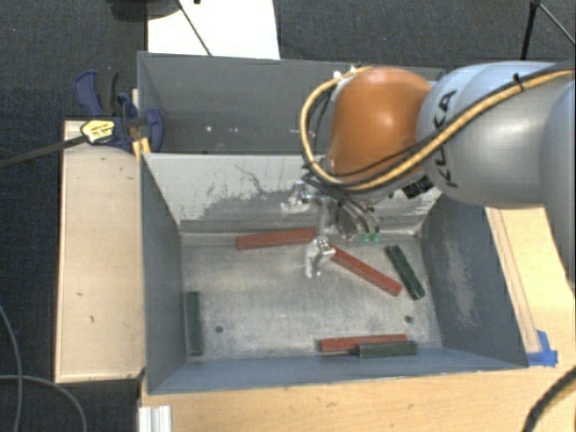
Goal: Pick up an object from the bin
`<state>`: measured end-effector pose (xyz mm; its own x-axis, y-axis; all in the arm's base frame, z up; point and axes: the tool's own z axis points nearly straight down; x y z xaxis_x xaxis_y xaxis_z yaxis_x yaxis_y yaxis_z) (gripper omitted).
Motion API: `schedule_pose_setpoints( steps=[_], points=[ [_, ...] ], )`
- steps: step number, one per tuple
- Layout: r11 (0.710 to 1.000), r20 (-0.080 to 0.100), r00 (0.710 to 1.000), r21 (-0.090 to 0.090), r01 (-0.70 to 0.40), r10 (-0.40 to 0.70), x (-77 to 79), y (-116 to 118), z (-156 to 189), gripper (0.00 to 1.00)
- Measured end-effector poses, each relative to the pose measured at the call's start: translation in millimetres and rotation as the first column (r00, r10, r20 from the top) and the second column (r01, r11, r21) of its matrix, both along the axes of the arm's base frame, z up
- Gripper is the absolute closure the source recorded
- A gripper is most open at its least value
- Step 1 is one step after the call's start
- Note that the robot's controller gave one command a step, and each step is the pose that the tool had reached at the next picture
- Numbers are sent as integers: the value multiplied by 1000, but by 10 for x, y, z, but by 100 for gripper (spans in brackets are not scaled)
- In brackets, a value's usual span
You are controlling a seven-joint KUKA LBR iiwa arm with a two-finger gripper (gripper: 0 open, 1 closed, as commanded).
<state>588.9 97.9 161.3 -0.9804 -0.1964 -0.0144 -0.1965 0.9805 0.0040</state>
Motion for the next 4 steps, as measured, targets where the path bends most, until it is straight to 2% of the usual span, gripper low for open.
schedule_pose_setpoints(
  steps=[1, 2, 3, 4],
  points=[
    [993, -17, 993, -9, 118, -118, -106, -416, -326, 0],
    [994, -10, 994, -2, 106, -106, -69, -653, -283, 0],
    [998, -4, 998, -9, 57, -57, -118, -1004, -616, 0],
    [976, -9, 976, -5, 219, -219, -101, -1076, -802, 100]
  ],
)
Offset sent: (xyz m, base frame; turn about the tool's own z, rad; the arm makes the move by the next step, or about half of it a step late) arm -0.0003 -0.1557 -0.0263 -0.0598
